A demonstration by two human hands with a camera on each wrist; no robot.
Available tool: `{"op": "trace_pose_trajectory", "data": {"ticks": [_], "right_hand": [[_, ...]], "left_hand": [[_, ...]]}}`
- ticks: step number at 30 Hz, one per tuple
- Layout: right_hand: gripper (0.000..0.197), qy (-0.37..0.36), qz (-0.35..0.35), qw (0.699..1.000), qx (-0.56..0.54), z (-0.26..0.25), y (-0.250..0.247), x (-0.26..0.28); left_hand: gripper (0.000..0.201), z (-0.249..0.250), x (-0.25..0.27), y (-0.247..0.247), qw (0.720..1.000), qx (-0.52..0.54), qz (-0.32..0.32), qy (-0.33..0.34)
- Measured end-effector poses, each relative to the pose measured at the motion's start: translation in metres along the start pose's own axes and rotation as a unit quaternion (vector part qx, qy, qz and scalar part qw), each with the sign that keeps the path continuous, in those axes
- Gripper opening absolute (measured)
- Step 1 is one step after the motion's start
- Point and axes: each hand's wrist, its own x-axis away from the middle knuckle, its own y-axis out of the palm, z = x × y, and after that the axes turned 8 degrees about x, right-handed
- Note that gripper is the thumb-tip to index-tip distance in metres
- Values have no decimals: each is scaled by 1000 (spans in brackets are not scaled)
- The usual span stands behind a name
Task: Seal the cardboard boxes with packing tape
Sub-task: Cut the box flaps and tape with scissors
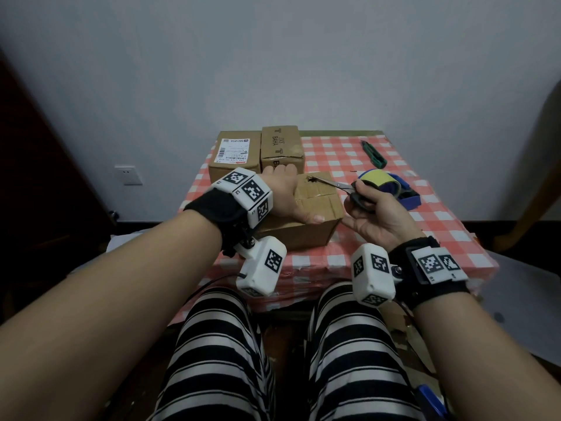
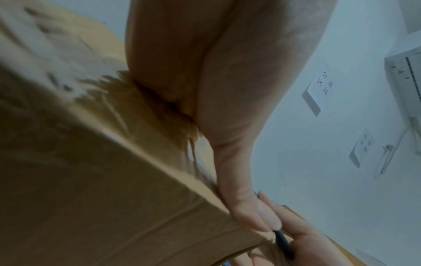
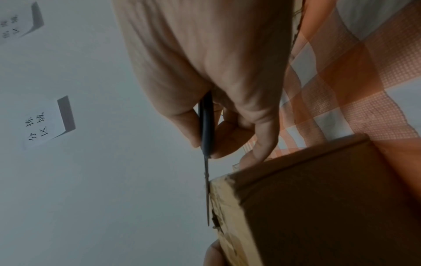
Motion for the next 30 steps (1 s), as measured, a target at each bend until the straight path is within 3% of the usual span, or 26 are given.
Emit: {"op": "trace_pose_trajectory", "data": {"ticks": [5, 9, 21, 24, 30], "right_hand": [[12, -11, 12, 1000, 16, -5, -4, 2], [14, -64, -11, 992, 104, -17, -7, 5], [6, -190, -8, 925, 329, -29, 27, 25], [7, -171, -16, 929, 328, -34, 28, 24], [15, -74, -51, 973, 213, -28, 10, 10]], "left_hand": [[97, 1, 2, -2, 1000, 6, -11, -4], [93, 5, 10, -3, 1000, 1, 0, -7], [96, 8, 13, 2, 1000, 2, 19, -1], [97, 7, 12, 2, 1000, 1, 18, 2], [98, 5, 9, 4, 1000, -4, 21, 10]]}}
